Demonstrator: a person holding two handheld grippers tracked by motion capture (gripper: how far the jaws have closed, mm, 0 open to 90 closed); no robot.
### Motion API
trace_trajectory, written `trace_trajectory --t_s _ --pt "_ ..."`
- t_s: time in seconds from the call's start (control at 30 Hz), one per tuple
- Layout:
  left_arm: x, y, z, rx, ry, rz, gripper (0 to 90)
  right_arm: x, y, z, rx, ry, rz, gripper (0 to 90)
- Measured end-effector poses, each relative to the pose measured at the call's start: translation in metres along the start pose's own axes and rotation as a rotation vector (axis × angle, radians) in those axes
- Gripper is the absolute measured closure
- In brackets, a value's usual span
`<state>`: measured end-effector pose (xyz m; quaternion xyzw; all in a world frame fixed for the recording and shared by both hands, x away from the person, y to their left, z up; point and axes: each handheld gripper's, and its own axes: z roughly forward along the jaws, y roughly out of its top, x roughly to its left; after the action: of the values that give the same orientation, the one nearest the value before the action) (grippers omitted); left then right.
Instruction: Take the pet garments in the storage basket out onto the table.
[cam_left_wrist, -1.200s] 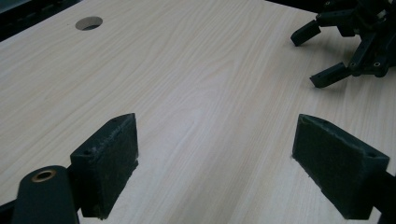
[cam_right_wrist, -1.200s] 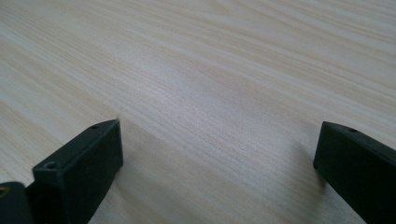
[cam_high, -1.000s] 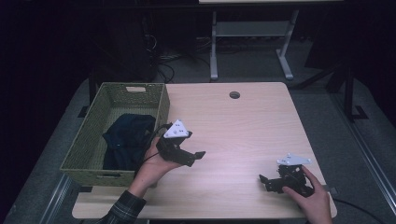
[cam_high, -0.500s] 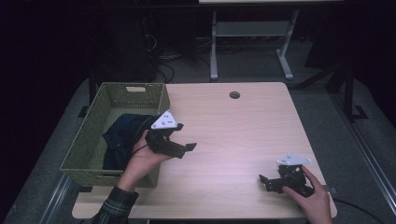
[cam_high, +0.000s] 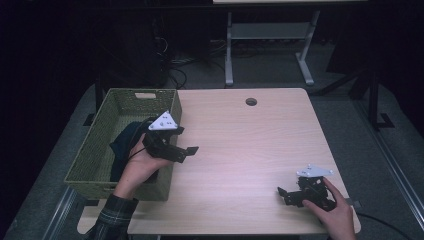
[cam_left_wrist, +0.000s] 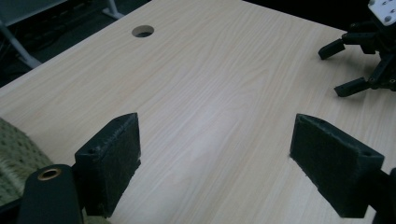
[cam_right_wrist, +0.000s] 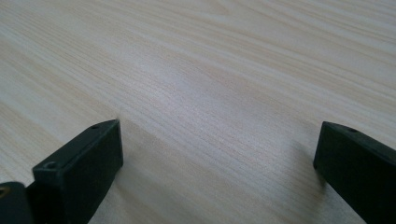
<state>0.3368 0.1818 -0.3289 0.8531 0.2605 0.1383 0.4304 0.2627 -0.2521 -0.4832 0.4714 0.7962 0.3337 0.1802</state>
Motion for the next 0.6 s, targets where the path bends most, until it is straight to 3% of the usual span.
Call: trace_trajectory --t_s 0.6 --pt "0.027 -0.003 -0.031 0.021 0.052 -0.012 19.6 0.0 0.0 0.0 0.0 0.0 0.0 1.1"
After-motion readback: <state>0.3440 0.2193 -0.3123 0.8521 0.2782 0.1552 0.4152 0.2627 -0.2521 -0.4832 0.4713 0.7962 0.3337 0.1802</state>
